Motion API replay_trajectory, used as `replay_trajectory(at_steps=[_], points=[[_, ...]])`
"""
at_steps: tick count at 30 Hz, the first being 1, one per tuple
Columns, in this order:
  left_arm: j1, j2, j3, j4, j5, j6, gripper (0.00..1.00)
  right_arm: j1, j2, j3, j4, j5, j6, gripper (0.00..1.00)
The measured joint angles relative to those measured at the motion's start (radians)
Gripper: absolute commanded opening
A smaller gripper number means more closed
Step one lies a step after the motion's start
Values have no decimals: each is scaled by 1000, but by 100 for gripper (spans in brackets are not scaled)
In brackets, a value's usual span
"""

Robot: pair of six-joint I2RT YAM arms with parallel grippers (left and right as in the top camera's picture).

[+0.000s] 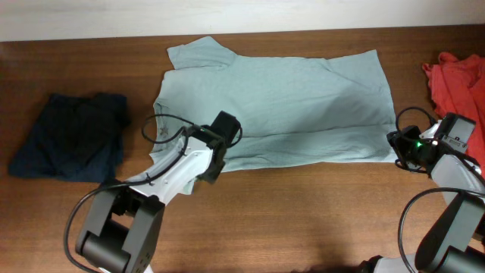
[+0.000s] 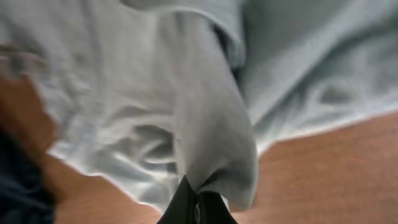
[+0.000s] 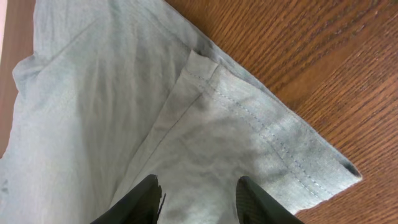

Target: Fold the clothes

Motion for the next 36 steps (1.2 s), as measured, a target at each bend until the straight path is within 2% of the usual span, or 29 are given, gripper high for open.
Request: replay_trajectory(at_steps=[7,13,19,24,25,27,33,36], points=[[11,0,21,3,-120,-8,1,0,0,0,1,0,0,45],[63,0,22,80,-165,-11,1,0,0,0,1,0,0,45],[96,0,27,152,-177,11,11,0,0,0,1,0,0,45],[97,0,31,153,-174,25,13,0,1,2,-19,0,0,45],[97,0,31,153,-172,27,13,1,3,2,-42,0,0,56],[97,0,32,146,-168,28,13,15,41,8,-131,9,-11,66],[97,0,33,130,-164,28,19,45,106,37,-122,40,-23,72],[97,0,33,129,-164,31,24,46,109,40,-100,35,-14,81]])
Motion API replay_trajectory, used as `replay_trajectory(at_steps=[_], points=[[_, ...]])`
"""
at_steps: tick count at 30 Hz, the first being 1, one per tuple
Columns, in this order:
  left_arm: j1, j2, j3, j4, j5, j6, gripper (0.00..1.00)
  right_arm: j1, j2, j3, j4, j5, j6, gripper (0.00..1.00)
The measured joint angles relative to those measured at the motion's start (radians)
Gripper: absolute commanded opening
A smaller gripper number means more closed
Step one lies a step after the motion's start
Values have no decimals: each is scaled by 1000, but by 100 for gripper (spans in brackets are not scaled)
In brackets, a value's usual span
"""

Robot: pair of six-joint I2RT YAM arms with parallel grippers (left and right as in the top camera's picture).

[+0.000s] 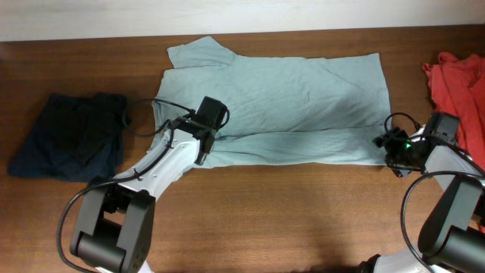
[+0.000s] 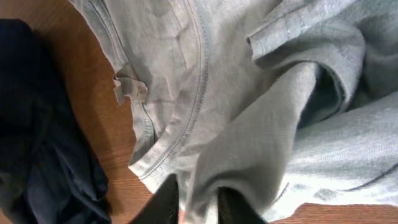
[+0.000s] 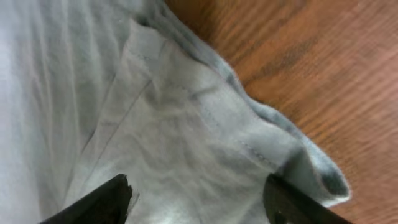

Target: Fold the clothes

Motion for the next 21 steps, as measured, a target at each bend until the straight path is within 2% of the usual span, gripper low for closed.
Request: replay_trajectory(at_steps=[2,4,5,8,10,15,19,21], points=[[0,0,1,-6,0,0,28,-2,1,5,-9,-4,13,80],[0,0,3,-21,0,0,29,-7,2,7,-13,-4,24,73],[0,0,3,-30,0,0,29,-13,2,7,-15,-2,28,61],[0,0,3,-51,0,-1,41,-58,11,7,-40,-1,40,34],[0,0,4,-63,1,2,44,-77,15,7,-57,16,48,22],[0,0,17,-93,0,1,44,-85,19,6,-82,52,48,20],[0,0,46,-97,21,0,59,-84,19,6,-82,60,47,21],[0,0,50,-113,55,4,63,-84,19,6,-79,62,47,20]])
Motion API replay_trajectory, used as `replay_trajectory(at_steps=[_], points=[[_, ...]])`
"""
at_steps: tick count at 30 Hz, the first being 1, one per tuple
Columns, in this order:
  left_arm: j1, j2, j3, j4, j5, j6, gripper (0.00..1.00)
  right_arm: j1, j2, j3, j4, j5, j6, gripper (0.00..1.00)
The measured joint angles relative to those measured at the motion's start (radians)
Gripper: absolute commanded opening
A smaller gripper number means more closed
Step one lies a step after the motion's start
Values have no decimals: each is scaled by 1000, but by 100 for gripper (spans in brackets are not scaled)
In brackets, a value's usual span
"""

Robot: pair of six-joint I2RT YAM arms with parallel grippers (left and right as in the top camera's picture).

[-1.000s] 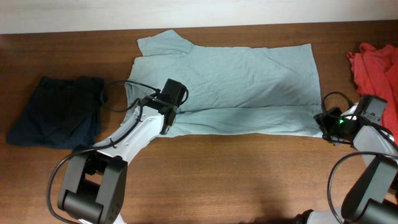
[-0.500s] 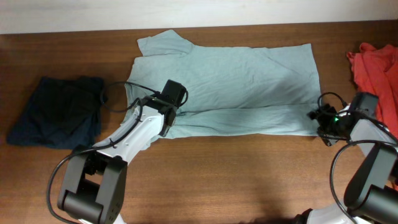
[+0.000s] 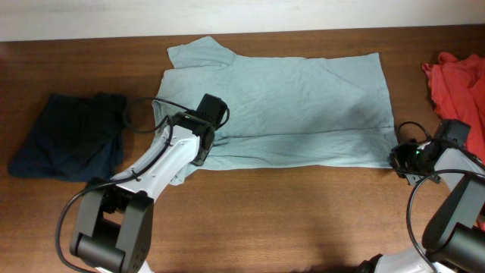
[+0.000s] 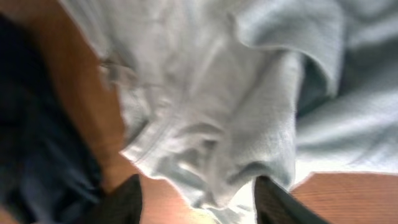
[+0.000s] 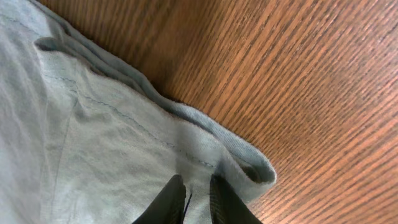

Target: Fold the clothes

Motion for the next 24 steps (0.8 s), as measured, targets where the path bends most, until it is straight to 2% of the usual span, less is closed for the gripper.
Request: replay_trajectory(at_steps=[4,9,11,12,13,14,18,24], points=[[0,0,0,-42,149,0,64,0,0,0,0,1,0,21],[0,0,0,-49,235,0,63,0,0,0,0,1,1,21],[0,0,0,-46,258,1,49,0,0,0,0,1,1,21],[0,0,0,-43,261,0,26,0,0,0,0,1,1,22],[0,1,0,-25,267,20,9,0,0,0,0,1,1,22],[0,5,0,-12,268,27,1,1,0,0,1,2,1,22],[0,21,0,6,247,46,0,1,0,0,2,2,1,22],[3,30,39,-6,123,46,0,2,0,0,3,2,1,23]])
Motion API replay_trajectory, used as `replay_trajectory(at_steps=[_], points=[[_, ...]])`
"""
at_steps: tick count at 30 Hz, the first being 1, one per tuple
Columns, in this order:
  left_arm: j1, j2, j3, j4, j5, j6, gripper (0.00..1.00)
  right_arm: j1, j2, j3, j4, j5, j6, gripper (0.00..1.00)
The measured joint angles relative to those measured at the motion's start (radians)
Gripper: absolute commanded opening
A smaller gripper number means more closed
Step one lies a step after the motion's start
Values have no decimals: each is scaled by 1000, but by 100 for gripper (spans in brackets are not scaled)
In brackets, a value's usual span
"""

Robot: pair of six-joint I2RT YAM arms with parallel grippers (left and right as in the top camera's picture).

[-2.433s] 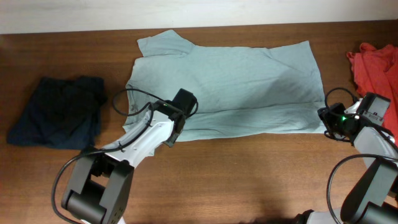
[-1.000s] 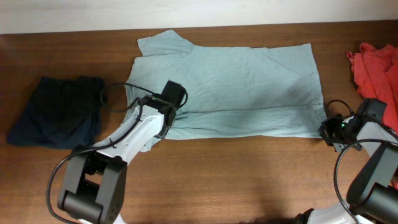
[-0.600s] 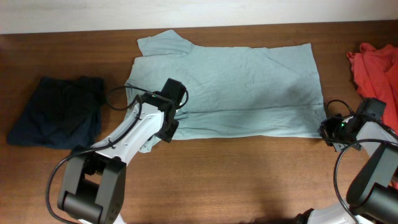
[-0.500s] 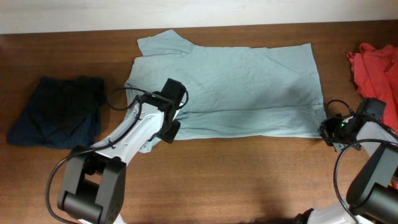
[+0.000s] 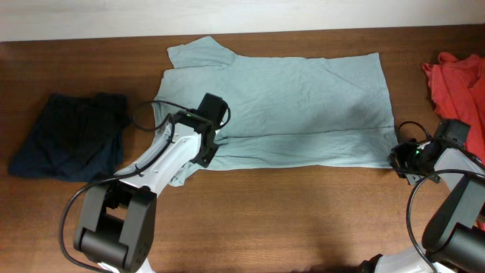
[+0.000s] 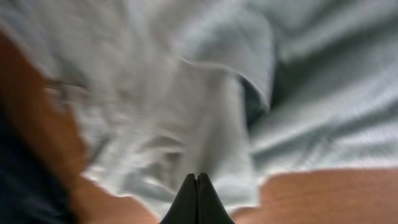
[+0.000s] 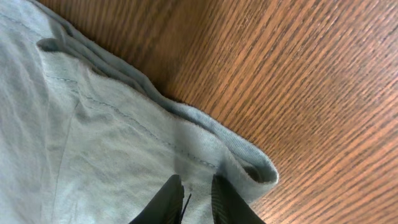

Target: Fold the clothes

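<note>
A pale blue-green T-shirt (image 5: 288, 98) lies spread across the table, its lower part folded up along a crease. My left gripper (image 5: 208, 154) rests at the shirt's left front edge near the collar. In the left wrist view it (image 6: 197, 178) is shut, tips pressed together over blurred cloth (image 6: 155, 112), with nothing seen between them. My right gripper (image 5: 395, 161) is at the shirt's right front corner. In the right wrist view it (image 7: 198, 194) is shut narrowly on the hemmed corner (image 7: 249, 165).
A dark navy garment (image 5: 72, 136) lies bunched at the left. A red garment (image 5: 458, 80) sits at the far right edge. Bare wooden table (image 5: 303, 220) runs along the front. Cables loop beside both arms.
My left gripper has gone from wide open over the collar area to shut, and its view has shifted slightly. The right gripper stays pinched on the shirt corner, unmoved.
First the left gripper was shut on a raised fold of shirt at the front left, the right one open over the right corner. Then the left sat farther back, slightly parted around cloth. Later it stood wide open and the right had closed on the hem; now the left is shut.
</note>
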Motion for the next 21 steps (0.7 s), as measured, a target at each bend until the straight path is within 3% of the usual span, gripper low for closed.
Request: replay_trajectory(at_steps=[3,4,7,9,14,21], points=[[14,0,89,0,-42,11,0,0,0,0,0,0,0,22],[20,0,115,-3,-45,16,5,1,0,0,0,0,0,22],[33,0,174,-42,-12,31,32,1,0,0,0,1,0,23],[37,0,177,-95,56,40,39,1,0,0,0,0,0,24],[31,17,161,-123,203,40,40,3,0,1,0,1,0,26],[8,125,127,-120,209,40,38,3,0,1,1,-2,0,27]])
